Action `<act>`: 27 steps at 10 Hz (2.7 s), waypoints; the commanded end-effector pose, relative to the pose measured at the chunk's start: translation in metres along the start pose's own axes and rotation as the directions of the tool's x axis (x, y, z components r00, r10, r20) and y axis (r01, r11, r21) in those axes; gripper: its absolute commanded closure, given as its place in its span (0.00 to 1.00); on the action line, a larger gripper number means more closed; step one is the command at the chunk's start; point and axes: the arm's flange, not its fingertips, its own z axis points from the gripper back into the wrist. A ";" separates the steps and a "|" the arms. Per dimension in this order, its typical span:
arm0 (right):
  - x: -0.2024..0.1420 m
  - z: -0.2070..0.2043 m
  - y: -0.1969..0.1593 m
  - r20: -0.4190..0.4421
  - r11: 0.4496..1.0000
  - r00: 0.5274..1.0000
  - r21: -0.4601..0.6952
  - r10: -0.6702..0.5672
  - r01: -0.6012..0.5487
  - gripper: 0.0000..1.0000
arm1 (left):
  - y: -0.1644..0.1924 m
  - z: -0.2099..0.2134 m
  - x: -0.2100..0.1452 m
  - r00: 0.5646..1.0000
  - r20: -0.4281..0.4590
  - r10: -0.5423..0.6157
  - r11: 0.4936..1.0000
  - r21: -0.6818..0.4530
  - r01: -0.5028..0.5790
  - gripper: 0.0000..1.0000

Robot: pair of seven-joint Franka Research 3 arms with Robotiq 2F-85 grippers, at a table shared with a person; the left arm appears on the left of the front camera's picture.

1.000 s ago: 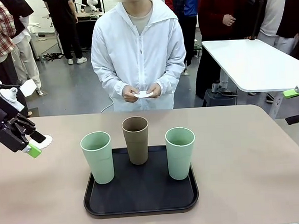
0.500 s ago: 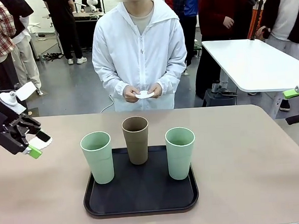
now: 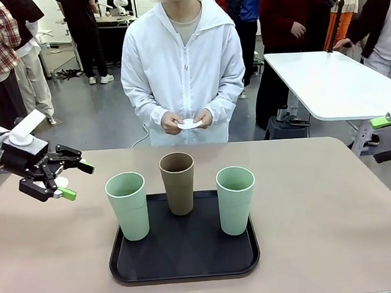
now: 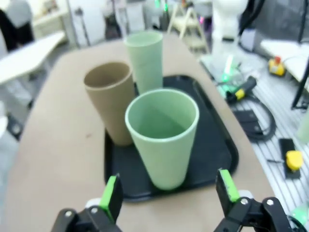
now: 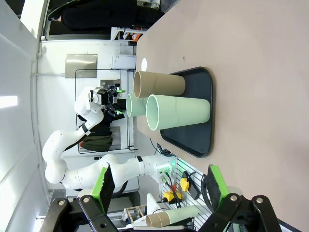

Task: Place coasters on the table and set cups on them.
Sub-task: Pick up one Reusable plastic cup and place it on a coaster set by the human.

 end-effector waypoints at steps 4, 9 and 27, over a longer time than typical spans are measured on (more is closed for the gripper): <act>-0.001 0.000 0.001 -0.001 1.000 1.000 0.009 0.005 -0.005 0.00 | -0.001 -0.001 -0.015 0.996 0.065 0.061 0.998 -0.005 -0.061 0.00; -0.001 0.000 0.001 -0.001 1.000 1.000 0.009 0.005 -0.005 0.00 | 0.003 -0.007 -0.022 0.996 0.063 0.065 0.997 -0.034 -0.063 0.00; -0.001 0.000 0.001 -0.001 1.000 1.000 0.009 0.005 -0.005 0.00 | 0.030 -0.083 -0.076 0.993 0.113 0.026 0.999 0.034 -0.030 0.00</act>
